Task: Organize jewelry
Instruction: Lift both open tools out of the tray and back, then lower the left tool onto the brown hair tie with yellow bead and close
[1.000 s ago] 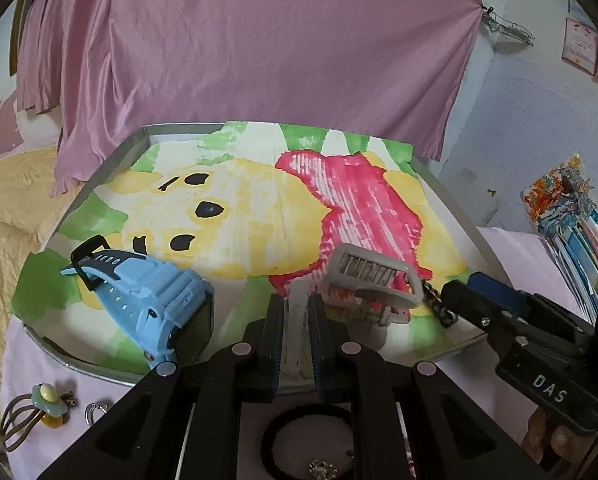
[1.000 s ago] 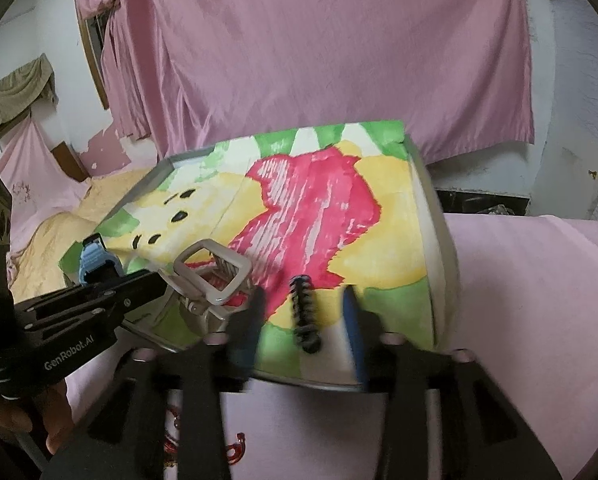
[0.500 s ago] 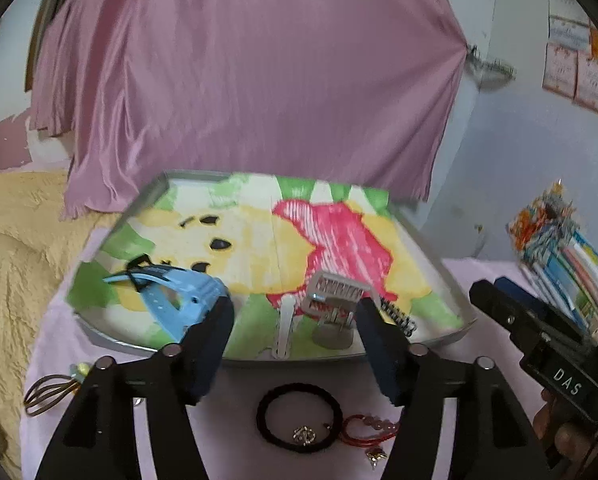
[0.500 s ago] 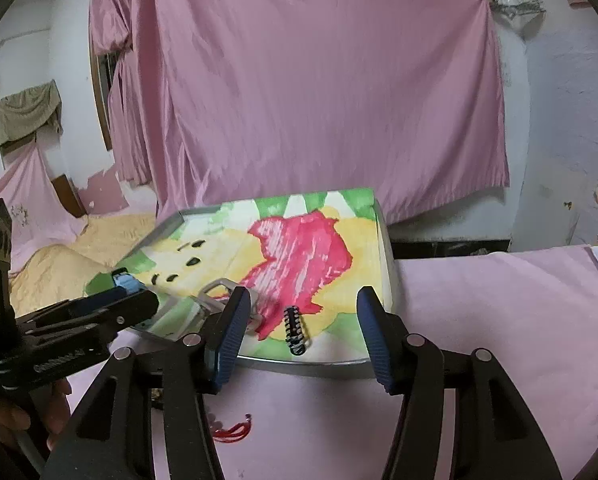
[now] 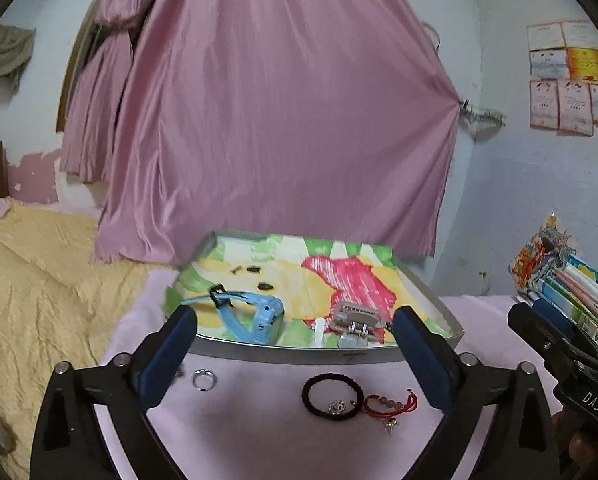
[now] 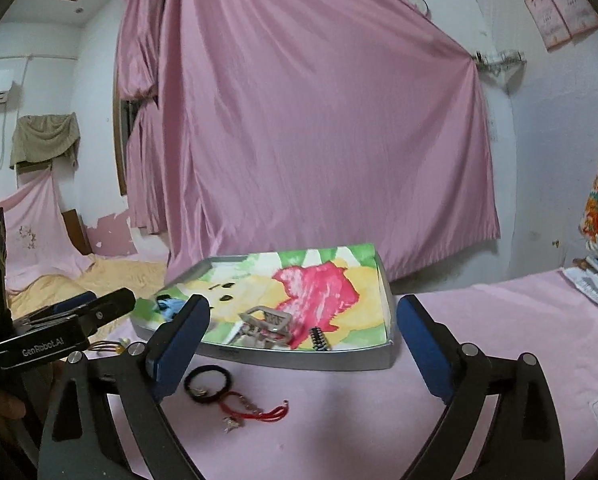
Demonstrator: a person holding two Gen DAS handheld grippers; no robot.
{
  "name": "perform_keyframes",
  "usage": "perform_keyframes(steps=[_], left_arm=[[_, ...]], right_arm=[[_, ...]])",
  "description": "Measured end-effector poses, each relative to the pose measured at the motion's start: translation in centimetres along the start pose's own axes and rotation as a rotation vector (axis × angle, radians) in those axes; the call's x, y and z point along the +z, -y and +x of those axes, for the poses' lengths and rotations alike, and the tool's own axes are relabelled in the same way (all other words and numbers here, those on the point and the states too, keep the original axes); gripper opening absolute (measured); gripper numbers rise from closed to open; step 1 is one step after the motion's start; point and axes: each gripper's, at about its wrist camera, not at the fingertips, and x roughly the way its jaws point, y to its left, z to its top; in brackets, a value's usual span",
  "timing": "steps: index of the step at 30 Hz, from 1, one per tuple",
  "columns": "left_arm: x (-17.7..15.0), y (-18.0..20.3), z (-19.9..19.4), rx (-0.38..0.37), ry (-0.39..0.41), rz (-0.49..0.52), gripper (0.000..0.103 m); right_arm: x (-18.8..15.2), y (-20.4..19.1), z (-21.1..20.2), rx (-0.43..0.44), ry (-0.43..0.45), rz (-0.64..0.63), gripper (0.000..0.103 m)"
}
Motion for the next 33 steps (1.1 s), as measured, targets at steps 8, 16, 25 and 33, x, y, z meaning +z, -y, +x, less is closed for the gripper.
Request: perform_keyframes(steps=[8,16,25,33], left_arm=[[-1.2,-0.6,-3.8,0.026,0.096,0.032,0.102],[-2.6,-1.9,-6.0,0.051,0.127,0.056,0.103],[-4.1,-4.2,-7.2,0.078,0.115,0.074,0.103],[-4.5,-6.2,-6.6,0.092,0.059,0.064,0.103]], right_arm=[[-1.1,-1.3,-2.8,0.029,0.051,-0.013,0.099],[-2.6,-2.7,-4.3,0.043,0.063,-0.041,0.099],[-4.0,-4.6,-4.1,0.059,0.025,-0.078,0.099],[-4.8,-5.8,-2.6,0.065,-0.056,-0.091,0.099]])
